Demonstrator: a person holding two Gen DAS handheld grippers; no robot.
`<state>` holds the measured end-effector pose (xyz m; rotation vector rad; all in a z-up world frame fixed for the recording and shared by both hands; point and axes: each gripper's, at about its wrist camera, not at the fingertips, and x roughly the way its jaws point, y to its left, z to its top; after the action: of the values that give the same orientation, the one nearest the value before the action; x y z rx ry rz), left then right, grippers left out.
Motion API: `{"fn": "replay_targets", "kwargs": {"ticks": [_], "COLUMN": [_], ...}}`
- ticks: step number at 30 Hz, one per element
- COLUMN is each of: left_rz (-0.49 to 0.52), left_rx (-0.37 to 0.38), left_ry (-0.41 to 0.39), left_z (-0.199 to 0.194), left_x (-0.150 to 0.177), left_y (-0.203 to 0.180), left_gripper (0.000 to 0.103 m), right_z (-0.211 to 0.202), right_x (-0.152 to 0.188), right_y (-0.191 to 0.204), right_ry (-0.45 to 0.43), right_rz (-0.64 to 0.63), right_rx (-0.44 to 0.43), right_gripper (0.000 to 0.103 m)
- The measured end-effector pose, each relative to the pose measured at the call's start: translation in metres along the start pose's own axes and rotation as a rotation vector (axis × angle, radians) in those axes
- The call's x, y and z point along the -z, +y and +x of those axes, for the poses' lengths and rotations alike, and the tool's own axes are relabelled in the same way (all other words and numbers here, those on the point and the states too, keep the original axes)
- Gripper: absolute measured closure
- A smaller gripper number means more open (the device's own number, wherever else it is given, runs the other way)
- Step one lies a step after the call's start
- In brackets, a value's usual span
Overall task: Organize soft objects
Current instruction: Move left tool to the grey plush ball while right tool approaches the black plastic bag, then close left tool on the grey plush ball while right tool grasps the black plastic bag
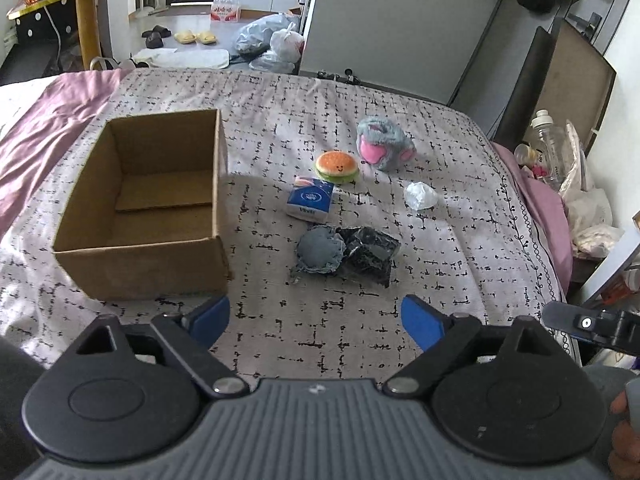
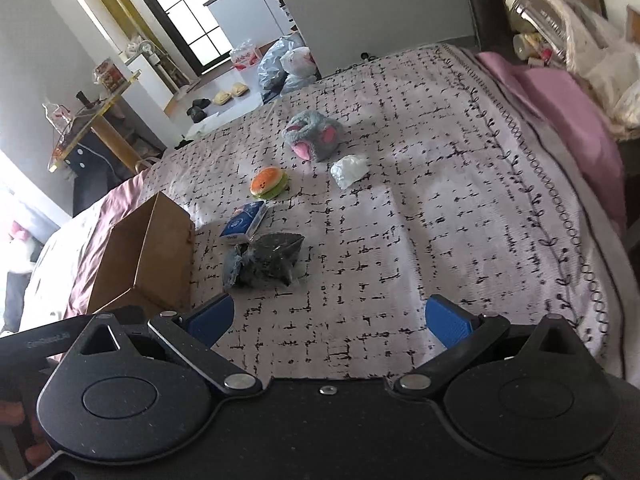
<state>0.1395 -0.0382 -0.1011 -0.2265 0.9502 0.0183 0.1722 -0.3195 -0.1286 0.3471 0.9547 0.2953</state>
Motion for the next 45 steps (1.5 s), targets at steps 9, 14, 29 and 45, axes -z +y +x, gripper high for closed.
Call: {"fn": "replay_targets", "kwargs": {"ticks": [9,14,29,45], "left_rz": [-0.027,-0.044,-0.053,-0.1], "left_rx": [-0.023,-0.016,-0.029,-0.023], "left_ry": [0.012,0.034,0.051,0.097], "left_z": [0.035,0.055,0.098,0.146], "left_x": [-0.01,-0.017,-0.028,-0.036], "left_y": [-0.009,-0.013,-0.014,-0.004], "left_gripper": [0.025,0.039,0.058,0.06], "right_z": [0.034,0.049,0.102,0.157], "right_x": [-0.011,-0.015,-0.034,-0.027], "right_y": [-0.011,-0.014,-0.008,-0.017], "right_ry": [0.018,0.003,-0.004,0.064], "right_rz": [0.089,0.114,0.209,0.312], "right_rx": [-0.097,-0.147,-0.212,-0.299], "right_gripper": [0.001,0.007,0.025,0.035]}}
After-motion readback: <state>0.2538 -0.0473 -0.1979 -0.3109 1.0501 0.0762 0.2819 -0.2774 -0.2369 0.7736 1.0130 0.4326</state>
